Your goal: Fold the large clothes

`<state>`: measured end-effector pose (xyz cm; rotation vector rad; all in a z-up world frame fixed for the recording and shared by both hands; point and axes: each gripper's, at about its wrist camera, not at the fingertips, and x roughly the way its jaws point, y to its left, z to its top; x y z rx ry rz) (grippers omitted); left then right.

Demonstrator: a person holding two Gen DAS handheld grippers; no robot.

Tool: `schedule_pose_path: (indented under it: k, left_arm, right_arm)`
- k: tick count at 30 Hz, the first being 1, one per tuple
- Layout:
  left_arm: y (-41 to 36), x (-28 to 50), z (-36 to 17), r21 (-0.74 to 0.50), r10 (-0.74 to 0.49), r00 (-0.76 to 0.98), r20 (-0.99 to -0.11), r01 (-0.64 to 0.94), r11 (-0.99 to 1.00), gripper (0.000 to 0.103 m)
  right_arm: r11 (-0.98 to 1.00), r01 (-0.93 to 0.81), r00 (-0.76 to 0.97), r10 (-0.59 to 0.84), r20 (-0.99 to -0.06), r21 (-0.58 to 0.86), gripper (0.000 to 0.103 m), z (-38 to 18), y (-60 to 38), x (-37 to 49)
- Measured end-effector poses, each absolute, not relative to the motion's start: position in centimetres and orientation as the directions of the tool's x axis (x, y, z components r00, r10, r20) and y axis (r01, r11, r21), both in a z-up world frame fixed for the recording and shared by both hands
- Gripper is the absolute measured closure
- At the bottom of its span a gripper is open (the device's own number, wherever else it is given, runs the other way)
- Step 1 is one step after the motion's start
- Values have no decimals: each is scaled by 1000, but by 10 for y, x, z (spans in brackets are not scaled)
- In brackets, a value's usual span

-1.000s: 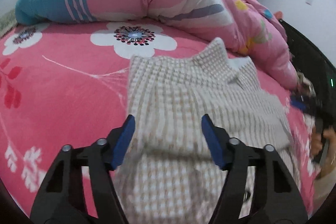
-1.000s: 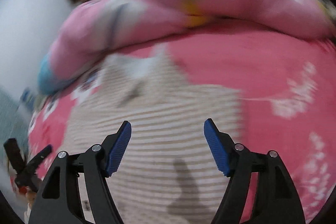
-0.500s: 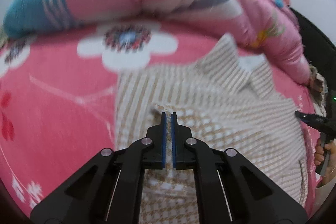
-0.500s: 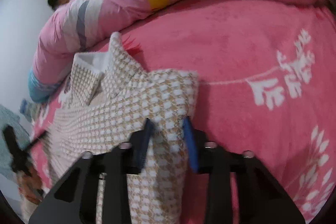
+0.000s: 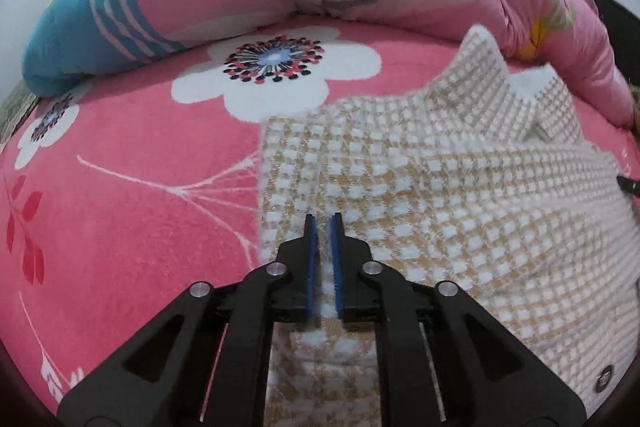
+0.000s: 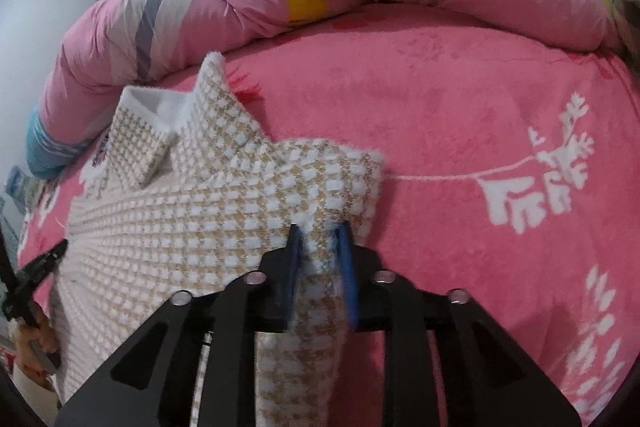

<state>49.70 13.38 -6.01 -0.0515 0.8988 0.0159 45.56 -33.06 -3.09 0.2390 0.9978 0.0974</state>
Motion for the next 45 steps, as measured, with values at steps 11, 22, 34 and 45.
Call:
schedule_pose_path:
  k: [11,22,34,45]
  left_arm:
    - [99,480,-55,-68,-97,571,-815,73,995,43]
    - [84,414,-27,43,3,612,-791,51,998,19]
    - [51,253,-24,86,32,584,-811,65,994,13]
    - [42,200,-74,65,90,568,-818,-63,996,8]
  right_arm:
    - [973,-211,469,188,-863,97,52,-37,-270,415]
    - [979,-140,477,199,-856,150,34,-8,-282,372]
    - [925,-337,482,331,-811,177,8,23,-266,188]
    - [945,-328,443,164,-881,11,7,-55,-230,133]
